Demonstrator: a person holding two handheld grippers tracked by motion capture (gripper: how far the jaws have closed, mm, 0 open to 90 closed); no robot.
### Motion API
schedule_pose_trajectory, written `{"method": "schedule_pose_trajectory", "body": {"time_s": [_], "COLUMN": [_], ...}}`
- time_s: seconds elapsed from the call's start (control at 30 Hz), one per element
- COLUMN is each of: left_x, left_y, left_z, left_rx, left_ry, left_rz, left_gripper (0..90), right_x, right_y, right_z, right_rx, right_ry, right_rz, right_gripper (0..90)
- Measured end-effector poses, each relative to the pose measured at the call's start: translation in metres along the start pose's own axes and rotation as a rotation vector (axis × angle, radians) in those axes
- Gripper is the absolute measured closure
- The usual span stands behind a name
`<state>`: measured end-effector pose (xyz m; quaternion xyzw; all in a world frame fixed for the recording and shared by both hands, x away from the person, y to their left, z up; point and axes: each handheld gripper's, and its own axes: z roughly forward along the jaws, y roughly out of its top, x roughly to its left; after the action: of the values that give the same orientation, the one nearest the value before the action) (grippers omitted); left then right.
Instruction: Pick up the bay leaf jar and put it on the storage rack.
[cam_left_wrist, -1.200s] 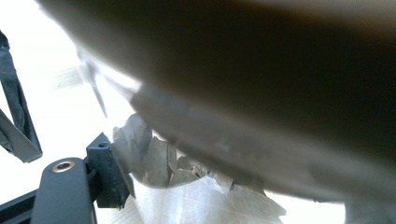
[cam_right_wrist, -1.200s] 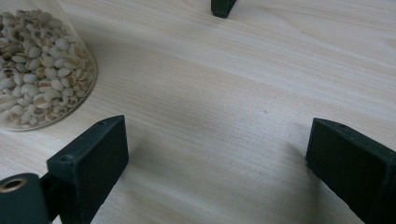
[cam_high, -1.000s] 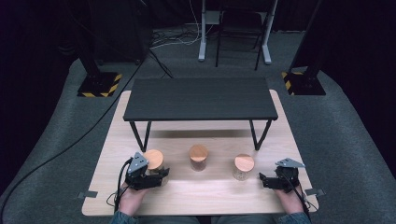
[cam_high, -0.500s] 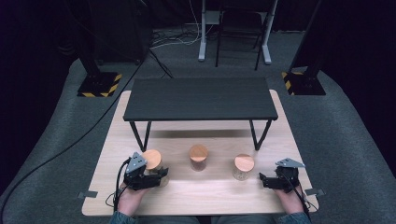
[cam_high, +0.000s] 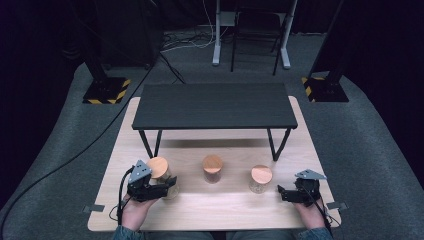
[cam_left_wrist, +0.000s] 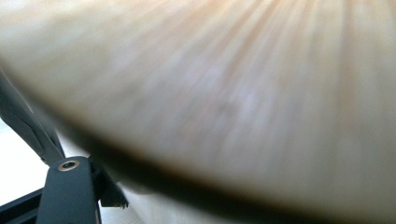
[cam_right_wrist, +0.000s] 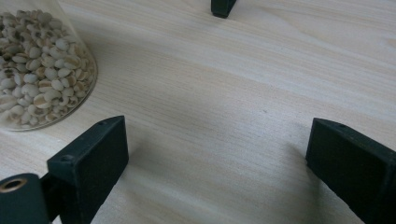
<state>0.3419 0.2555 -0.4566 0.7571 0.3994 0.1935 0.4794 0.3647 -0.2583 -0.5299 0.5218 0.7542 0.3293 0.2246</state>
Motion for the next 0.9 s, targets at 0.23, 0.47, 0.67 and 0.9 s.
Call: {"method": "schedule_pose_trajectory", "body": {"time_s": [0.23, 0.47, 0.67, 0.9], "left_x": [0.001, -0.002, -0.004, -0.006], "left_y": [0.013, 0.027, 0.036, 0.046], "left_z": [-0.006, -0.011, -0.014, -0.018], "left_rx": [-0.001, -0.002, -0.005, -0.009], "left_ry": [-0.008, 0.001, 0.001, 0.001], "left_rz": [0.010, 0.036, 0.046, 0.053], "left_gripper": [24.7, 24.6, 24.6, 24.7], "right_x": [0.000, 0.000, 0.000, 0.000], "right_y": [0.000, 0.000, 0.000, 0.000], "right_z": [0.000, 0.000, 0.000, 0.000], "right_rx": [0.000, 0.000, 0.000, 0.000], "right_ry": [0.000, 0.001, 0.001, 0.001], "right_rz": [0.000, 0.001, 0.000, 0.001], "right_gripper": [4.8, 4.8, 4.8, 4.8]}}
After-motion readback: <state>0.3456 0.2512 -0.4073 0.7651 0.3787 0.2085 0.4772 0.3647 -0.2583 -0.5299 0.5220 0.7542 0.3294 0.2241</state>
